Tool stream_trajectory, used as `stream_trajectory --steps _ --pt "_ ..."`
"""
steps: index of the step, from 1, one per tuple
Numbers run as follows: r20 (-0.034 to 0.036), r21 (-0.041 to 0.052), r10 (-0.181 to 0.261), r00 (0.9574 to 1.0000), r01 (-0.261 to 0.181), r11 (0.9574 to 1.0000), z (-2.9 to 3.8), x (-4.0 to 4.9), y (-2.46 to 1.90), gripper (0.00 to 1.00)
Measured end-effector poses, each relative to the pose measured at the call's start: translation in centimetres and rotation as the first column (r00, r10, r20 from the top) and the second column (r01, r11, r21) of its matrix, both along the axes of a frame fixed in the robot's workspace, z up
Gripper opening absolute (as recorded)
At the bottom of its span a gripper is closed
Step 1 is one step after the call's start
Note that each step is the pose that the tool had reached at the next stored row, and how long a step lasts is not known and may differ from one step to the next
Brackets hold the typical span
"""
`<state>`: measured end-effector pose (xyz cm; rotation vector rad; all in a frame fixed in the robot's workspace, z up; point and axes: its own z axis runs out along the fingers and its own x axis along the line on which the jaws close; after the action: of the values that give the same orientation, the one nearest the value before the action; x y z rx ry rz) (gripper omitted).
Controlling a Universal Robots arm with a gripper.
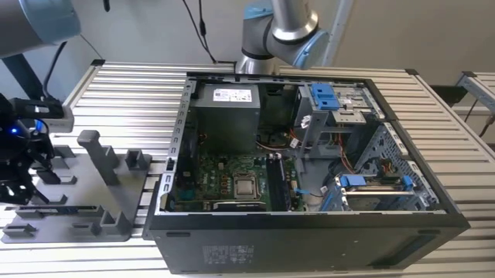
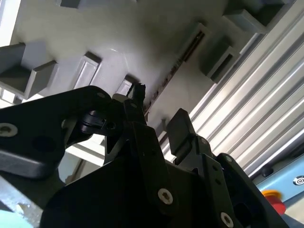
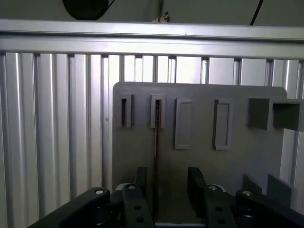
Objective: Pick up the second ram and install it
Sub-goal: 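Pick up the second ram and move it above second insertion slot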
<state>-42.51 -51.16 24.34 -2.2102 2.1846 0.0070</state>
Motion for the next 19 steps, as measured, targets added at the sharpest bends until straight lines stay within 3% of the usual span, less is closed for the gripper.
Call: stream_trajectory --steps 19 --pt "0.0036 -0.0002 0.084 0.9964 -0.084 0.9964 -3.31 -0.25 -0.04 0.48"
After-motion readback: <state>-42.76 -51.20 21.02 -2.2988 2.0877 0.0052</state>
